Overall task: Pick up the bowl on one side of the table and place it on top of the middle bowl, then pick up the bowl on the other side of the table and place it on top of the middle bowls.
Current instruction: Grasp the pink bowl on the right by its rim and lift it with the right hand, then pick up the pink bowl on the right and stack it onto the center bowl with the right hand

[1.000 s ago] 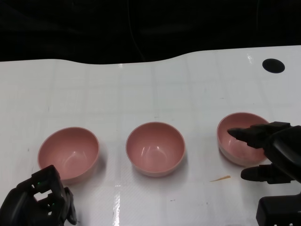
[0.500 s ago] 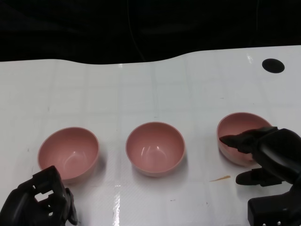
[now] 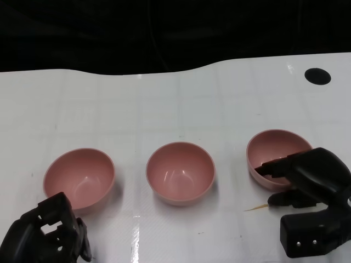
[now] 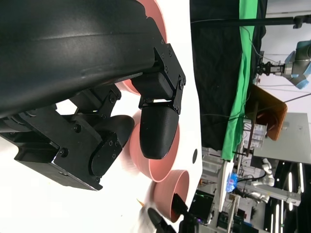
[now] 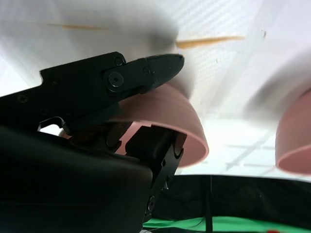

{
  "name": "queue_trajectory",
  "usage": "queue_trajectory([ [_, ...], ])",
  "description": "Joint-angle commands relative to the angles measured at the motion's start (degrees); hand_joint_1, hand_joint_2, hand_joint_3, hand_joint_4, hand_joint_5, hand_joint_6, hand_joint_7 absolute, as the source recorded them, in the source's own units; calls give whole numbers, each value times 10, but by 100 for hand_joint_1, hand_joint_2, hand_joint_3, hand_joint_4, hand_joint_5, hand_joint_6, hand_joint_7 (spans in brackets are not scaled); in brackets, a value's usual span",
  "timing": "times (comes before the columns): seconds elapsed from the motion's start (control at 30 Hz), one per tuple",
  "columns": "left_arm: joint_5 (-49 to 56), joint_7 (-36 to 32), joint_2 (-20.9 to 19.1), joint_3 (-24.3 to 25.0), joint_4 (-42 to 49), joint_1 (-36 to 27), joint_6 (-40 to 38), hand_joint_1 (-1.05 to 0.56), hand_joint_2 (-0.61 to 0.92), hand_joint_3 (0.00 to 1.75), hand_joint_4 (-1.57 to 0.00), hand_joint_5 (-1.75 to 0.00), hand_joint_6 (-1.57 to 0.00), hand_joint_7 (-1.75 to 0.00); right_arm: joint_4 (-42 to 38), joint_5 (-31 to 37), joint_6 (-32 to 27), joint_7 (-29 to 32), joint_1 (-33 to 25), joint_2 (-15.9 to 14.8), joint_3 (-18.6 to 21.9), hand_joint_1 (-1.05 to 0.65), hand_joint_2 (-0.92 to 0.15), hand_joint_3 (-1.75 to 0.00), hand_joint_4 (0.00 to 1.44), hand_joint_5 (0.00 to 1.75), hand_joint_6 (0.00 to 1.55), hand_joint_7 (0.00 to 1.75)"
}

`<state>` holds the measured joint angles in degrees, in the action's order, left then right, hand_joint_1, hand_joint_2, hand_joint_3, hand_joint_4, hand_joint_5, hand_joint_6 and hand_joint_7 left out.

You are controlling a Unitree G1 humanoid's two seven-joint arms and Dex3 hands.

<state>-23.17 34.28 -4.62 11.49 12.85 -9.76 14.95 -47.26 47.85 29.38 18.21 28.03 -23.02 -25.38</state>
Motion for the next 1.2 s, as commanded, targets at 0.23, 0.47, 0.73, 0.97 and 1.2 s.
queue_trajectory([
  [0.23, 2, 3, -9, 2, 6, -1, 20, 1, 56, 126, -93, -175, -78, -175, -94, -53, 117, 58, 12, 8, -6, -14, -89, -53, 87, 172, 79, 131],
  [0.47, -2, 6, -9, 2, 11, 2, 16, 2, 55, 127, -92, -175, -77, -175, -50, -53, 122, 70, 2, -10, -1, -15, -87, -53, 91, 175, 61, 174],
  [0.73, 3, -6, -4, 0, 6, 3, 11, 3, 52, 135, -94, -175, -79, -175, 35, -69, 104, 48, -10, -33, 27, -14, -87, -60, 85, 175, 57, 175],
  [0.97, 14, -13, -2, -2, 12, 5, 25, 2, 51, 137, -93, -175, -78, -175, 81, -83, 104, 24, 12, -50, 56, -13, -90, -53, 83, 175, 57, 175],
  [1.2, 11, -11, -2, -3, 17, 8, 27, 1, 50, 138, -93, -175, -79, -175, 140, -105, 111, -29, 39, -51, 71, -17, -77, -78, 89, 175, 67, 165],
])
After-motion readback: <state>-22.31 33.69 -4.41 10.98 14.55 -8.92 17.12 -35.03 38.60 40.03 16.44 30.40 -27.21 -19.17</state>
